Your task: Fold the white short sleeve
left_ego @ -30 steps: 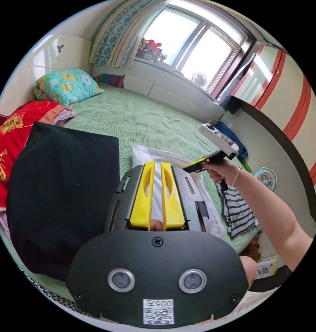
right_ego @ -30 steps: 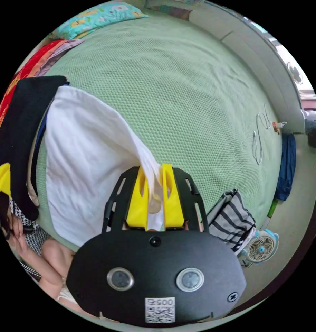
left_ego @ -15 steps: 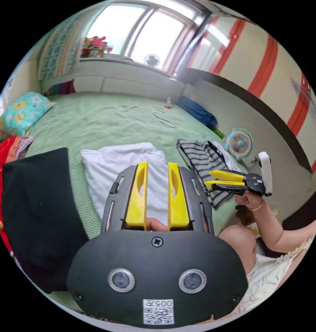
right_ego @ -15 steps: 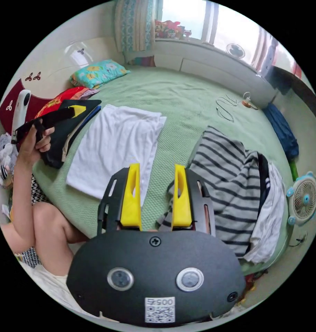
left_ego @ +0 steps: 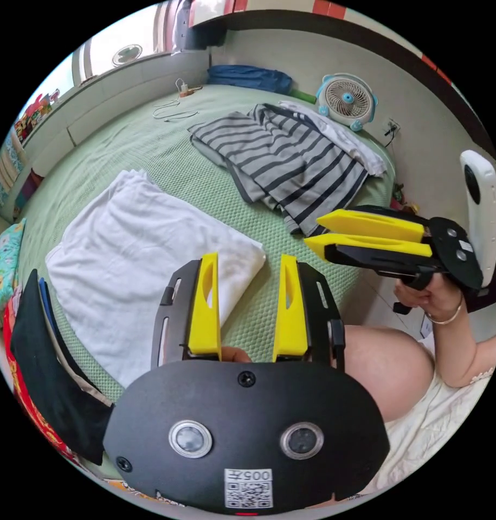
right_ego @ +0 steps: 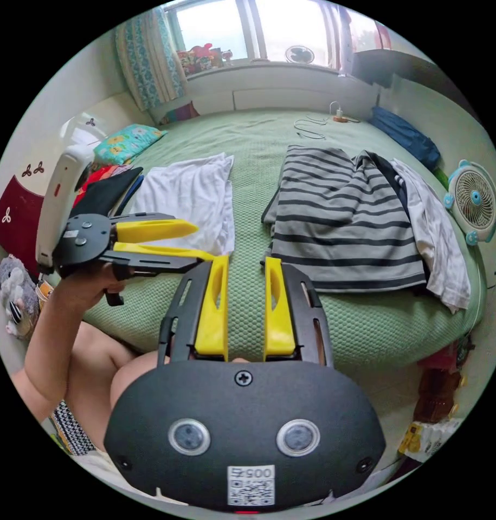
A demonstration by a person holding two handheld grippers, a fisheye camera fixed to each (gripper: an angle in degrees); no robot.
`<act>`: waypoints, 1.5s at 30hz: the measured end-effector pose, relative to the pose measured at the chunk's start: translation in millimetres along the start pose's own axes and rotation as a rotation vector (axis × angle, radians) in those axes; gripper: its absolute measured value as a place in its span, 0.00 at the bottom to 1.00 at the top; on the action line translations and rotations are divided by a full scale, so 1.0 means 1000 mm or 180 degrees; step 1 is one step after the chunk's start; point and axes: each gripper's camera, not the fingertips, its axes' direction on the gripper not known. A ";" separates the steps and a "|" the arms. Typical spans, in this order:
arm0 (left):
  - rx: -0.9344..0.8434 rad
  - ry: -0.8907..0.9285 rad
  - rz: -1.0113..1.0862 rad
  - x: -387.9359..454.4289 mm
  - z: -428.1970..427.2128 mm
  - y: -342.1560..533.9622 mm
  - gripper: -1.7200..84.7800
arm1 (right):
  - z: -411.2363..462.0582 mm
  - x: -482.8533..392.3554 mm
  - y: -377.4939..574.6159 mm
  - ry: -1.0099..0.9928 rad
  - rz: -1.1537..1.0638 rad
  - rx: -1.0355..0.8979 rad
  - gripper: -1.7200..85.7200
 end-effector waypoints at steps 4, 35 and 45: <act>-0.0148 -0.0093 0.0025 0.008 0.008 0.002 0.17 | -0.002 0.009 0.004 0.0017 0.0013 -0.0017 0.12; 0.1415 -0.0394 -0.2139 -0.222 -0.288 0.280 0.04 | 0.077 0.002 -0.064 0.0126 -0.0444 -0.0585 0.07; 0.1574 -0.0856 -0.2741 -0.227 -0.386 0.378 0.04 | 0.017 0.023 -0.065 0.0103 -0.0460 -0.0301 0.01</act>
